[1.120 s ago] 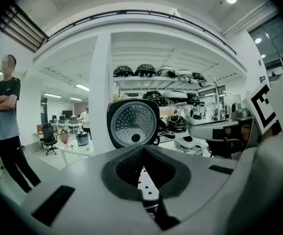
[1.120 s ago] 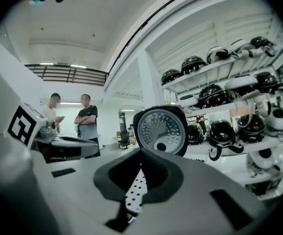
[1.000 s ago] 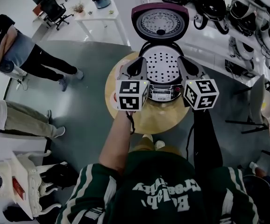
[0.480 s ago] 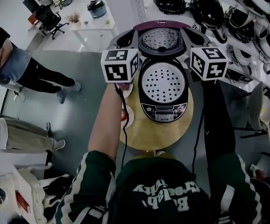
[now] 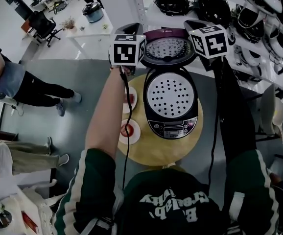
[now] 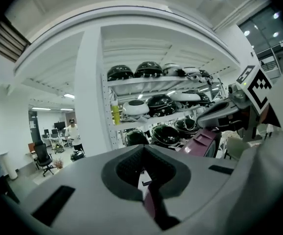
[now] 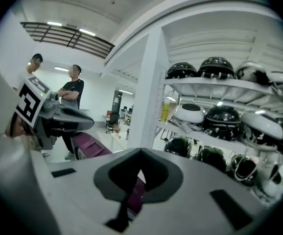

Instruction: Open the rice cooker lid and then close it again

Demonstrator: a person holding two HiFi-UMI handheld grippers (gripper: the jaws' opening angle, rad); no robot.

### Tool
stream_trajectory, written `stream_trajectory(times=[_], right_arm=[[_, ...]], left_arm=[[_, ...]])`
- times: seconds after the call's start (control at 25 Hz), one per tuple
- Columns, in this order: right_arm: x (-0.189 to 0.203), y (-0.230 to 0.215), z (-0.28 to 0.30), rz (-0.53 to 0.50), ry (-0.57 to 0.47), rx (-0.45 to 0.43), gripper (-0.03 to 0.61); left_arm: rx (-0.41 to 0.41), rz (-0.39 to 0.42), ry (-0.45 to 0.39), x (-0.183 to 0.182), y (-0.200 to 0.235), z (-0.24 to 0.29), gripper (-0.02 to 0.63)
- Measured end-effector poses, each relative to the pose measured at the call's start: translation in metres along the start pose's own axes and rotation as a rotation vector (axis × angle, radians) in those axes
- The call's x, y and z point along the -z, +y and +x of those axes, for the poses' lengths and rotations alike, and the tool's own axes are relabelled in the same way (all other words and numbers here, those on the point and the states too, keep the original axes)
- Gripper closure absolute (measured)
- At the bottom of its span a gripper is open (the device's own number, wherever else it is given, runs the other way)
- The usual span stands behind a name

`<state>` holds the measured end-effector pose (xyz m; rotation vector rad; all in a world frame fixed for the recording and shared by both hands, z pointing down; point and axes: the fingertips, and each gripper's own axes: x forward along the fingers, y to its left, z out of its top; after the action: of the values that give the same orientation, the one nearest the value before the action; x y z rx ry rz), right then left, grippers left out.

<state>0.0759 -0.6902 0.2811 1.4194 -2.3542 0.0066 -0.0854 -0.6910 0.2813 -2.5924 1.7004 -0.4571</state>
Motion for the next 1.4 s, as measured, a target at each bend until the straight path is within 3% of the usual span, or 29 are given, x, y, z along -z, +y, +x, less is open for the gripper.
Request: stream_trajectory(times=[0.12,0.24,0.76,1.12,1.4], right_arm=[[0.003,-0.004,0.002,0.1,0.036,-0.036,0.575],[0.002,-0.004,0.001,0.134,0.055,-0.05,0.575],[0.028,0.019,-0.051,0.151,0.032,-0.082,0.575],[0.094,0.068,-0.11,0.148,0.052,-0.13,0.575],[0.166,0.11,-0.137,0.147,0.106,-0.142,0.574]], left_arm=[[0.031,-0.048,0.022,0.007,-0.002,0.008,0.616],[0.051,-0.11,0.026,0.006,-0.001,0.006,0.617],[0.033,-0.125,0.01,0.018,-0.042,-0.048,0.617],[0.03,-0.111,0.06,0.075,-0.089,-0.11,0.615],[0.052,-0.104,0.15,0.148,-0.127,-0.14,0.616]])
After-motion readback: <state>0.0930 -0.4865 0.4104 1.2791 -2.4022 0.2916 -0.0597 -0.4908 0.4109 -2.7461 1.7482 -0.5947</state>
